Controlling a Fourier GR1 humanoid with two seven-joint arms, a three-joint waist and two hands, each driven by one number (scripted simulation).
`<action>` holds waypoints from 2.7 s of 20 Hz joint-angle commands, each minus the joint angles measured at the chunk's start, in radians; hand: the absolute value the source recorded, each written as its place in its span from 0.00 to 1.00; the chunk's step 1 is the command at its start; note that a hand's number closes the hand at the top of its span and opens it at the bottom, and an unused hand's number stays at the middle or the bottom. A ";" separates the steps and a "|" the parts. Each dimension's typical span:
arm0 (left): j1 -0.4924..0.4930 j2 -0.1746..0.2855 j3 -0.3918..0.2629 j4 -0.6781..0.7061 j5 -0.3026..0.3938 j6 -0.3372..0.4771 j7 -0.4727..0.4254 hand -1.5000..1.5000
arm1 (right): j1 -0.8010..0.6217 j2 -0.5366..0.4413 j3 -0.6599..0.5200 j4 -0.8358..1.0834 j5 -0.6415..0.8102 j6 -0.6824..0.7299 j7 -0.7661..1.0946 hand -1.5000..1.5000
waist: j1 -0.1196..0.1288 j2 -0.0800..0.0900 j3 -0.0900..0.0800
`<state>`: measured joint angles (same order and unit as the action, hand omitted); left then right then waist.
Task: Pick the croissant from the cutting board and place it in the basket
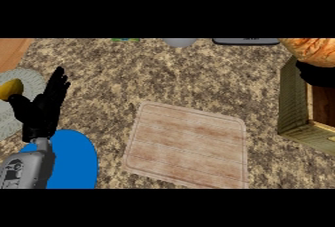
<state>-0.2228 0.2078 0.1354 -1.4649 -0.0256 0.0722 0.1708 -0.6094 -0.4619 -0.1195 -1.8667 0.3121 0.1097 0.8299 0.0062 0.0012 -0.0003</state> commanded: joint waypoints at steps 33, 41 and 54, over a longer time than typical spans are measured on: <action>-0.048 -0.011 0.029 0.057 -0.016 0.000 -0.024 0.50 | -0.089 -0.282 0.045 0.599 0.466 -0.021 -0.789 1.00 | -0.003 0.001 0.000; -0.014 -0.013 0.005 -0.021 -0.020 -0.010 0.024 0.50 | -0.065 -0.304 0.081 0.731 0.511 0.100 -0.819 1.00 | -0.003 -0.001 0.000; -0.019 -0.009 0.001 -0.029 -0.037 -0.011 0.063 0.50 | -0.113 -0.243 0.066 0.906 0.655 -0.017 -0.902 1.00 | 0.001 0.000 0.000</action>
<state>-0.2147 0.1842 0.1392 -1.4769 -0.0588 0.0667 0.1733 -0.7263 -0.7305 -0.0722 -0.9760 0.9170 0.1183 -0.0815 0.0081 0.0018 0.0000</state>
